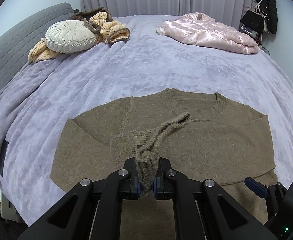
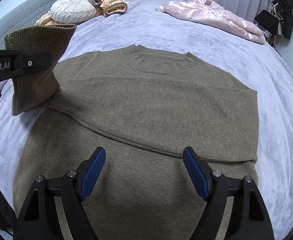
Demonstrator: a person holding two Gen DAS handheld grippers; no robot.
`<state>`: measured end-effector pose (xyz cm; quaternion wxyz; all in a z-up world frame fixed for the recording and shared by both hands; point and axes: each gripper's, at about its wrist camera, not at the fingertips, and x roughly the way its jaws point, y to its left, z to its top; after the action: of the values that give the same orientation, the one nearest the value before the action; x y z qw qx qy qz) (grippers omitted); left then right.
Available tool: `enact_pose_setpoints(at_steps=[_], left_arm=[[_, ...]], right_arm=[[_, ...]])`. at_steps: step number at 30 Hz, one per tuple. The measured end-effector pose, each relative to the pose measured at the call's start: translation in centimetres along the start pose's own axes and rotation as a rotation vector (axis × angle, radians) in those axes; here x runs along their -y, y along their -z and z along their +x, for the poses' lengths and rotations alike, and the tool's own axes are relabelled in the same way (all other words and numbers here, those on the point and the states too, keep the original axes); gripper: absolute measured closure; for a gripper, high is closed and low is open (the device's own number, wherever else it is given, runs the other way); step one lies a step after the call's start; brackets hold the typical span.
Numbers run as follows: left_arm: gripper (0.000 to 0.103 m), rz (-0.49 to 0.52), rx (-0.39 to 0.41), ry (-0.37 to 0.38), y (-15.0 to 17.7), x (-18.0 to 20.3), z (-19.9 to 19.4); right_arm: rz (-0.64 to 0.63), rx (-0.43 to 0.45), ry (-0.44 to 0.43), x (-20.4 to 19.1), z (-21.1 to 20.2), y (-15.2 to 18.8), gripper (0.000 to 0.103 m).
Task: Fold small clothes
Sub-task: 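Carry the held cuff with the left gripper across the sweater body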
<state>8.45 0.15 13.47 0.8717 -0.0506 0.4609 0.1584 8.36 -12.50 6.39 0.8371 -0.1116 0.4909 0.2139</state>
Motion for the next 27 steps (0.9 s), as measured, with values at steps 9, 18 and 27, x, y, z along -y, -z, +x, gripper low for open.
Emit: enact_pose_setpoints(at_steps=[9, 18, 27], left_arm=[[0.094, 0.019, -0.013, 0.006, 0.0, 2.6, 1.0], [0.094, 0.020, -0.003, 0.006, -0.4, 5.0, 1.1], [0.094, 0.044, 0.007, 0.025, -1.4, 7.7, 0.7]], right_arm=[[0.013, -0.010, 0.009, 1.9, 0.7, 0.6, 0.020], [0.041, -0.017, 0.011, 4.3, 0.7, 1.4, 0.020], [0.053, -0.010, 0.024, 6.0, 0.3, 1.5, 0.020]])
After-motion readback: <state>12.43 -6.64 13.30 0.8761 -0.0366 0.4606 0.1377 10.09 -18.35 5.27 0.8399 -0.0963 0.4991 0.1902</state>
